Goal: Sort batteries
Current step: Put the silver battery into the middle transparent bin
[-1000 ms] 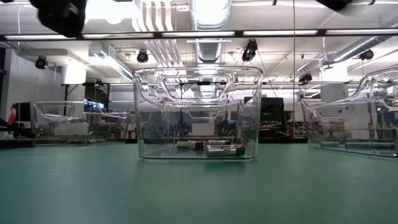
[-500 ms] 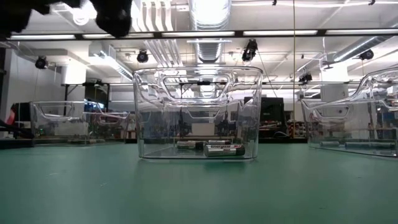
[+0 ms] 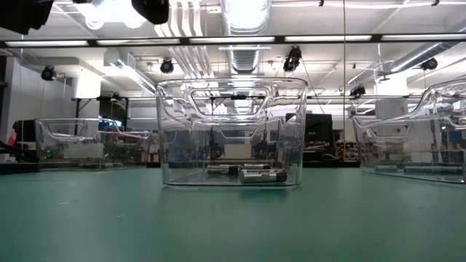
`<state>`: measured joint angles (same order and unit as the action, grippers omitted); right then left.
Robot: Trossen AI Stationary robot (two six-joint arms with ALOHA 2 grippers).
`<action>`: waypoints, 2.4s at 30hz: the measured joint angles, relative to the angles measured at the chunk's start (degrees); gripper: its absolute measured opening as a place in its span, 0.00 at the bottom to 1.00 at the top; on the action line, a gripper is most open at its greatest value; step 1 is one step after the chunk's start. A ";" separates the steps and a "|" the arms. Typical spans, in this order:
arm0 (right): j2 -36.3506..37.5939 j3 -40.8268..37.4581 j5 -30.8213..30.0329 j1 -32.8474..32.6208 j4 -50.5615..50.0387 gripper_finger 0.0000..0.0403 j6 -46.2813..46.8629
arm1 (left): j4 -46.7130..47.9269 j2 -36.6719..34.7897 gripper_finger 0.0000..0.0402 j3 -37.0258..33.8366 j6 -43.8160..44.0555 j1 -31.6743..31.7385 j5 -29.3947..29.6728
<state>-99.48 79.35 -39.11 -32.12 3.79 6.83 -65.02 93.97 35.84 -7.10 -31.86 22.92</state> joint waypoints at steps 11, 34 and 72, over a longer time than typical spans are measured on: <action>0.04 -0.11 -0.52 0.13 1.21 0.09 -0.33 | 4.08 0.55 0.11 3.77 -1.28 0.24 -1.33; 8.72 2.38 -2.31 -6.94 -34.19 0.55 26.54 | 72.00 -4.68 0.07 26.43 8.75 21.58 -9.33; 8.41 2.25 -7.21 -13.25 -54.66 0.62 47.14 | 103.08 24.20 0.07 47.97 10.26 28.48 -16.50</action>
<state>-91.07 81.60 -46.33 -45.36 -50.87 53.97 38.06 118.17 83.81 3.16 -3.38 6.42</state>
